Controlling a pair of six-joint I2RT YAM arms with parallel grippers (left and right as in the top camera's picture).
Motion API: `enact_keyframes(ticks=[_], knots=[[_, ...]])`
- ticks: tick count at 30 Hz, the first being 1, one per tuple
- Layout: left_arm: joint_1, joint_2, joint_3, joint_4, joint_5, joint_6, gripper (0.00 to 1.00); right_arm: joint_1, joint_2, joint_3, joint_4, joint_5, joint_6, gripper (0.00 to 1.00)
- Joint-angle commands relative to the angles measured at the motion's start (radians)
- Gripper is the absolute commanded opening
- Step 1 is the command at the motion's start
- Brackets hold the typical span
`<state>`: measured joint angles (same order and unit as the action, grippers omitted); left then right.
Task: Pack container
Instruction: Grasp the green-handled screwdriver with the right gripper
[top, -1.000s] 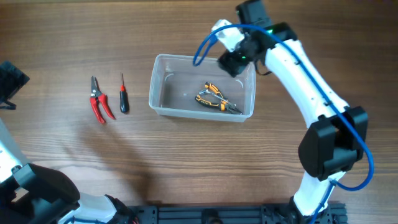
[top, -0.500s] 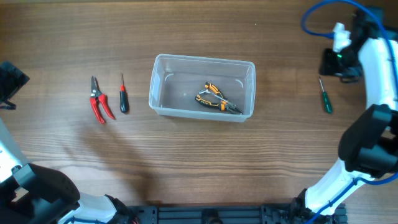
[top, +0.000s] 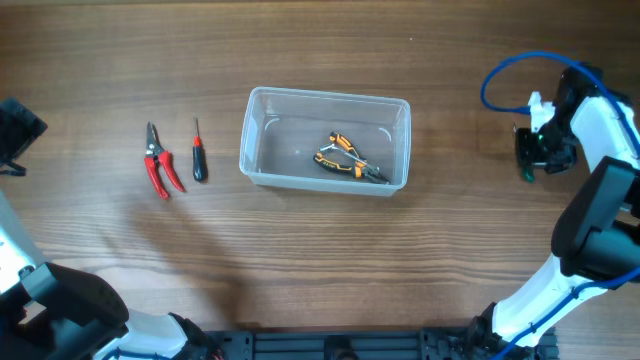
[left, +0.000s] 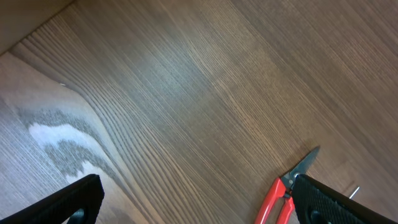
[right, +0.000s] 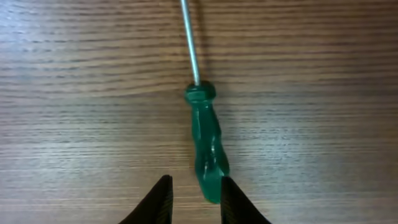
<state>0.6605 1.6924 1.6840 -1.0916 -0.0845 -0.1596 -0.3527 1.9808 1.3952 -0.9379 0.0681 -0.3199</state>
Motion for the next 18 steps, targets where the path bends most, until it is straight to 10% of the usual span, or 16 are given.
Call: enact_keyframes(ticks=[1,18], knots=[[0.005,0.011,0.014,0.002,0.000,-0.013,1.00,0.003,0.013,-0.010,0.042,0.038,-0.042,0.28],[0.005,0.011,0.014,0.002,0.001,-0.013,1.00,0.006,0.109,-0.010,0.108,-0.002,-0.098,0.33]])
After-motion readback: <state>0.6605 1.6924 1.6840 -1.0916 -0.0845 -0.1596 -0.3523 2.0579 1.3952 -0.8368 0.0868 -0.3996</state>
